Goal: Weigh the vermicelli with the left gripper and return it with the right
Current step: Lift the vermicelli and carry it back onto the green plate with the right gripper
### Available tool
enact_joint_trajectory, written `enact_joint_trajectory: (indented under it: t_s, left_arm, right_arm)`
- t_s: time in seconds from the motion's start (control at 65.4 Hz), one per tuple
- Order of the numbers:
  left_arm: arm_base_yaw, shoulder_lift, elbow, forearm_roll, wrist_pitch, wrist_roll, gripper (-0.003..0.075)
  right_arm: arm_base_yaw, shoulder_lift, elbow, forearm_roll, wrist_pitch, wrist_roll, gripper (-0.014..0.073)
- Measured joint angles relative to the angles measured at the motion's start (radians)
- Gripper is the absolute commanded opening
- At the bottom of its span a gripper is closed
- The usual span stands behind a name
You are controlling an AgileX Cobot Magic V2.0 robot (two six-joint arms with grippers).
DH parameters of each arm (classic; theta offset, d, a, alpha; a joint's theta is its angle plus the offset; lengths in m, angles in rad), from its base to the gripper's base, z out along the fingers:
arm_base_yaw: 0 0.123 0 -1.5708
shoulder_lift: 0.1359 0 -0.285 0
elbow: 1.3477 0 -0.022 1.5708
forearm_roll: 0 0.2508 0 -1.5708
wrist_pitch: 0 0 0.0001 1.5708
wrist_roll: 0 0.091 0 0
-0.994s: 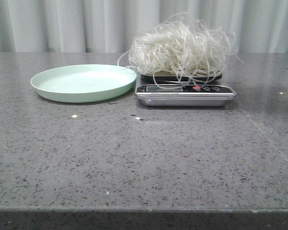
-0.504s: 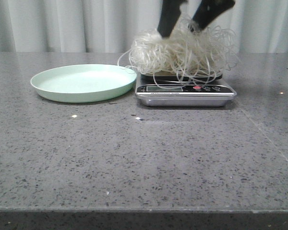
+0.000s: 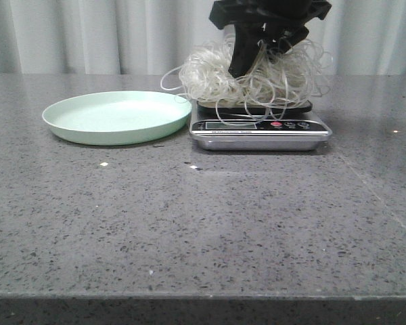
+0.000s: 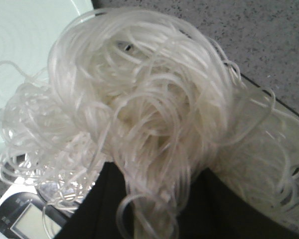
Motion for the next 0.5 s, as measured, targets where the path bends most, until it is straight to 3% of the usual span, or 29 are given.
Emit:
enact_joint_trajectory:
  t_s: [0.229,0.504]
  left_arm:
    - [0.000,0.000,0.000,0.000,0.000,0.000,0.0127]
    - [0.000,0.000,0.000,0.000,0.000,0.000,0.0127]
  right_arm:
    - [0.023,0.014,-0.218,0.038,0.150,0.000,0.0177]
    - [0.154,0.008,-0.344,0.092,0.055,0.000,0.0177]
